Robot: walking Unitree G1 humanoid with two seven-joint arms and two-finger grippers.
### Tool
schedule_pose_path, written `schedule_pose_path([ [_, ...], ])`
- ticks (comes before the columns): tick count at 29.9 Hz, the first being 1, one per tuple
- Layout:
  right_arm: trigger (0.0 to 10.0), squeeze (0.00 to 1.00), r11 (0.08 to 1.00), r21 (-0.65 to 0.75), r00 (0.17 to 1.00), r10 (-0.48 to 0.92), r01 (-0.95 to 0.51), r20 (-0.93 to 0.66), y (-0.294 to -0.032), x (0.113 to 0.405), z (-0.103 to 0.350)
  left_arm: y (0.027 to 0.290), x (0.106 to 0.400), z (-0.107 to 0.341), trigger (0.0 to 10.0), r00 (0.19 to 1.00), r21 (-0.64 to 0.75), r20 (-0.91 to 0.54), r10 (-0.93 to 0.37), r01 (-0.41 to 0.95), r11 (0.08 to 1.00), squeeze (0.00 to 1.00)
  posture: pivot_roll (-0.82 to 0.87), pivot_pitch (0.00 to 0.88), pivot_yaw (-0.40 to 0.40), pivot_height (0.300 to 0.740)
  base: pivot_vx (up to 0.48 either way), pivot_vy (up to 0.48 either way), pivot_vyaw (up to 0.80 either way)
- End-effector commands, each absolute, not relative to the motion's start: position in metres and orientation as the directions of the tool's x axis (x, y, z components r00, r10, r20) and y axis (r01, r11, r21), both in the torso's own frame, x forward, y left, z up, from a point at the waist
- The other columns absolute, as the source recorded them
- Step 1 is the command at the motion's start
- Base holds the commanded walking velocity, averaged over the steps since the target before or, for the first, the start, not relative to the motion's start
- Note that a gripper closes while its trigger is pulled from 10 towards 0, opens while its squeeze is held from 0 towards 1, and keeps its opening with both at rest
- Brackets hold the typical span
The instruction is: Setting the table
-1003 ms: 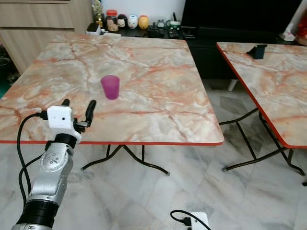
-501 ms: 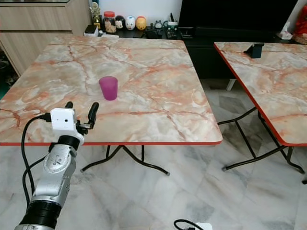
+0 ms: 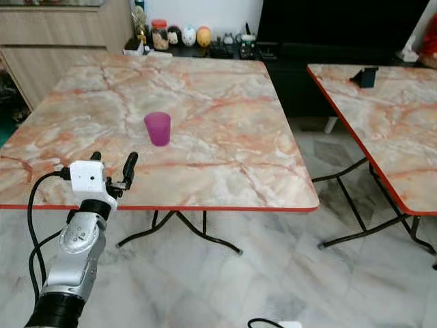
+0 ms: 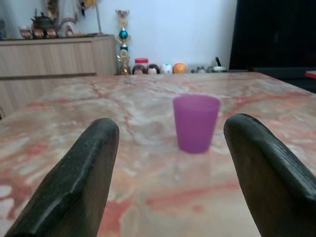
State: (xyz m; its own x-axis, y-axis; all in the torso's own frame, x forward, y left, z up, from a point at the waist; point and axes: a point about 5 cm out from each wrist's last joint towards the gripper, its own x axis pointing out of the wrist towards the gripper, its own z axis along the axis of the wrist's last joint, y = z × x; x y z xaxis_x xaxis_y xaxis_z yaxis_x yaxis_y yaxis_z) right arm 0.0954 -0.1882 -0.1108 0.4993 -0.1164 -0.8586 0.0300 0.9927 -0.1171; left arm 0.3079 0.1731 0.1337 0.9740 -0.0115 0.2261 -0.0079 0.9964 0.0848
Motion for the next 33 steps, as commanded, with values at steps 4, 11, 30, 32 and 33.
schedule_pose_path([
  [4, 10.0, 0.0, 0.993, -0.118, 0.513, -0.096, -0.01, -0.853, -0.1883, 0.098, -0.1098, 0.172, 0.3131, 0.1415, 10.0, 0.968, 0.096, 0.251, -0.027, 0.002, 0.995, 0.0, 0.07, 0.0, -0.079, 0.74, 0.27, 0.0, 0.12],
  [11, 10.0, 0.0, 0.994, -0.11, 0.511, -0.105, 0.02, -0.853, -0.1882, 0.0981, -0.1099, 0.1696, 0.3108, 0.1378, 10.0, 0.97, 0.086, 0.244, -0.02, -0.001, 0.996, 0.0, 0.07, 0.0, -0.08, 0.74, 0.271, 0.0, 0.24],
  [30, 10.0, 0.0, 0.995, -0.099, 0.511, -0.087, 0.003, -0.855, -0.1878, 0.1008, -0.1095, 0.1696, 0.3134, 0.1423, 10.0, 0.967, 0.088, 0.255, -0.023, 0.001, 0.996, 0.0, 0.07, 0.0, -0.08, 0.74, 0.271, 0.0, 0.0],
  [32, 10.0, 0.0, 0.995, -0.1, 0.509, -0.087, 0.003, -0.856, -0.188, 0.1006, -0.1096, 0.1683, 0.3122, 0.1404, 10.0, 0.968, 0.085, 0.25, -0.026, 0.005, 0.996, 0.0, 0.07, 0.0, -0.081, 0.74, 0.27, 0.0, 0.0],
  [33, 10.0, 0.0, 0.995, -0.1, 0.508, -0.087, 0.0, -0.857, -0.188, 0.1006, -0.1097, 0.168, 0.3119, 0.1398, 10.0, 0.968, 0.084, 0.248, -0.027, 0.006, 0.996, 0.0, 0.07, 0.0, -0.081, 0.74, 0.27, 0.0, 0.0],
])
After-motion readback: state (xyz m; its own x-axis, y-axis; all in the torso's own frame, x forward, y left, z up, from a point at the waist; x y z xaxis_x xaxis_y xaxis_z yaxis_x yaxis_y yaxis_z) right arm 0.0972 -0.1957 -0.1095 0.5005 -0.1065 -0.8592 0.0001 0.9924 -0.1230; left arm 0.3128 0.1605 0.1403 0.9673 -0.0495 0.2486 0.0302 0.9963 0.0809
